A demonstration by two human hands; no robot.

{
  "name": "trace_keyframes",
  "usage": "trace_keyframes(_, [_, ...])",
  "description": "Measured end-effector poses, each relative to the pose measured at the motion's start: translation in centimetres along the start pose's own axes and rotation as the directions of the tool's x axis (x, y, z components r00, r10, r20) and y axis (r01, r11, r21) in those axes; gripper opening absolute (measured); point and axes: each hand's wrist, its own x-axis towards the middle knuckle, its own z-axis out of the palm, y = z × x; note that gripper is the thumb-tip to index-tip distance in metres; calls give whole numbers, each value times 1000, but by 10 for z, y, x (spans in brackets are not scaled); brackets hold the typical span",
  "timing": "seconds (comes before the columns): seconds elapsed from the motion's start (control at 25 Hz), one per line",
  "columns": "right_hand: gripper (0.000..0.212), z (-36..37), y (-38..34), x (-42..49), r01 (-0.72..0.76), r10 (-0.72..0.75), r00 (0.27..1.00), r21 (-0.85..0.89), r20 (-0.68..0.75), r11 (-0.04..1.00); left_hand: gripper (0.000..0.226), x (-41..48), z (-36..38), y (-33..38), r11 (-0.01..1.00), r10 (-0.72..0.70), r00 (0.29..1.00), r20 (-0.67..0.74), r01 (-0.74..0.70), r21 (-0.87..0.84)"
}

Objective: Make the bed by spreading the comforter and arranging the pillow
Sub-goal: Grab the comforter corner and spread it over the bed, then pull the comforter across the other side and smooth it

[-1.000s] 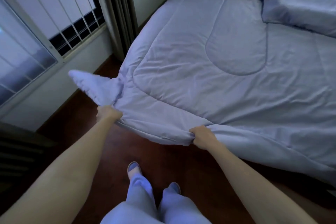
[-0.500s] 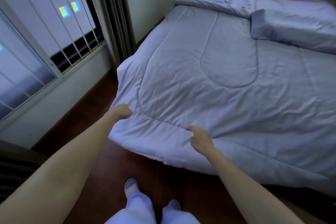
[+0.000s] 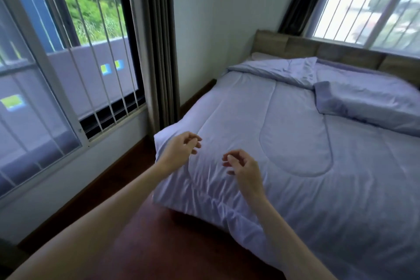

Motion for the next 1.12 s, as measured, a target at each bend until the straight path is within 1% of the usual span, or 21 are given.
trace_keyframes(0.04, [23,8,-10,10,13,-14,1000,42,11,999,20,7,-8,1,996,7,999,-35,-9,-84])
trace_keyframes(0.12, [19,30,-30,37,41,-44,999,95,32,995,21,26,-31,2,987,22,998,-58,-31,-158])
trace_keyframes(0.32, [20,105,-72,103,105,-111,994,169,25,980,25,80,-107,7,971,134,991,-31,-137,-196])
trace_keyframes(0.48, [22,156,-91,141,103,-114,993,250,30,963,23,116,-159,9,949,110,990,-86,-130,-288])
trace_keyframes(0.72, [22,221,-109,204,114,-141,987,283,77,952,22,184,-214,3,941,152,986,-74,-168,-295])
trace_keyframes(0.84, [22,244,-109,244,145,-170,981,220,97,965,22,228,-230,-11,943,159,986,-58,-169,-287])
trace_keyframes(0.92, [19,255,-103,281,156,-178,971,141,158,978,22,269,-237,-20,947,160,986,-34,-163,-276])
trace_keyframes(1.04, [17,263,-97,343,149,-138,941,-13,308,989,24,335,-244,-24,952,163,986,22,-152,-267])
trace_keyframes(1.12, [16,271,-99,394,136,-96,945,-108,314,985,26,386,-253,-20,963,171,981,86,-148,-225])
